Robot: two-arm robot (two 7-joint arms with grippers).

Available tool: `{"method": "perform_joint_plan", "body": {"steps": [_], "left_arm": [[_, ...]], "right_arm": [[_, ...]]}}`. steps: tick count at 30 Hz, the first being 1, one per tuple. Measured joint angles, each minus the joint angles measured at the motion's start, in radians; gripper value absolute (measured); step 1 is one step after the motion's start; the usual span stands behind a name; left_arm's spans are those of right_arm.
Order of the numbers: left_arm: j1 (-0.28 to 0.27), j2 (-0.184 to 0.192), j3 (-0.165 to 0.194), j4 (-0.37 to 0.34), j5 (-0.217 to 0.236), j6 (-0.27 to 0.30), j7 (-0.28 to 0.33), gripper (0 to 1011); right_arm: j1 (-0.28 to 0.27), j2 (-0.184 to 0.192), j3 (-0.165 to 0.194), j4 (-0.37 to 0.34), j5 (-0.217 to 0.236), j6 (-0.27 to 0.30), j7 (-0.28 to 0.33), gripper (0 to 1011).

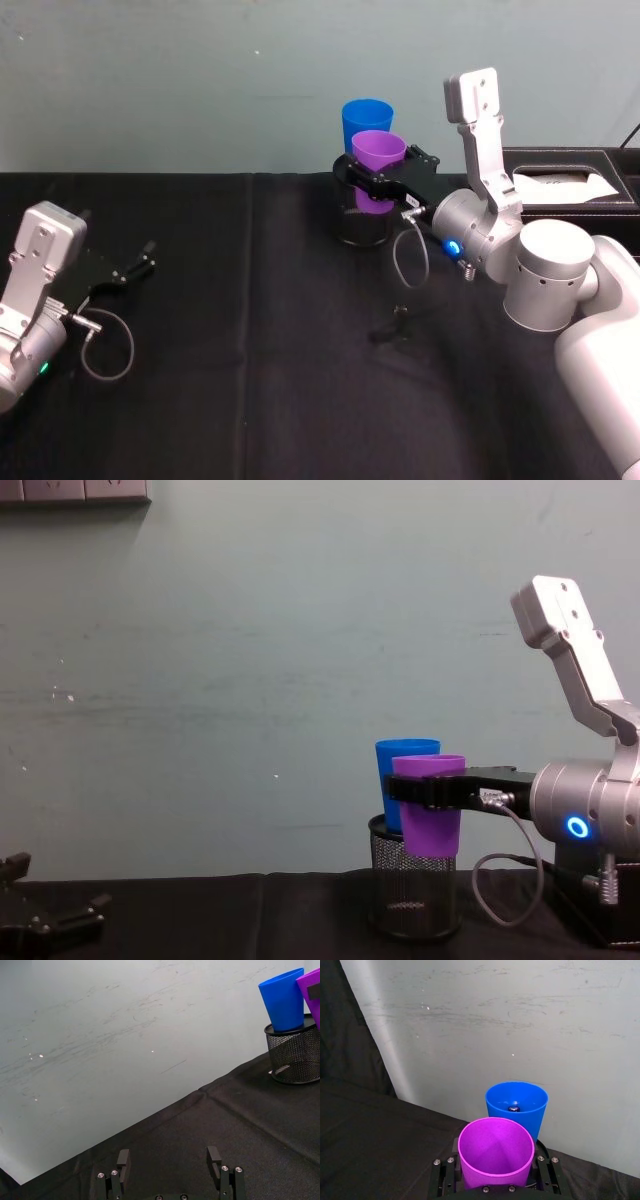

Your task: Pick up one cup with a gripper and tap it against the other cup.

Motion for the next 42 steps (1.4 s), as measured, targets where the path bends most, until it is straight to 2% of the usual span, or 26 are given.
{"method": "perform_joint_plan", "body": {"steps": [42], "left_arm": [[0.000, 0.000, 0.000, 0.000, 0.000, 0.000, 0.000, 1000]], "right_arm": [[0.000, 0.000, 0.000, 0.000, 0.000, 0.000, 0.000, 735]]}}
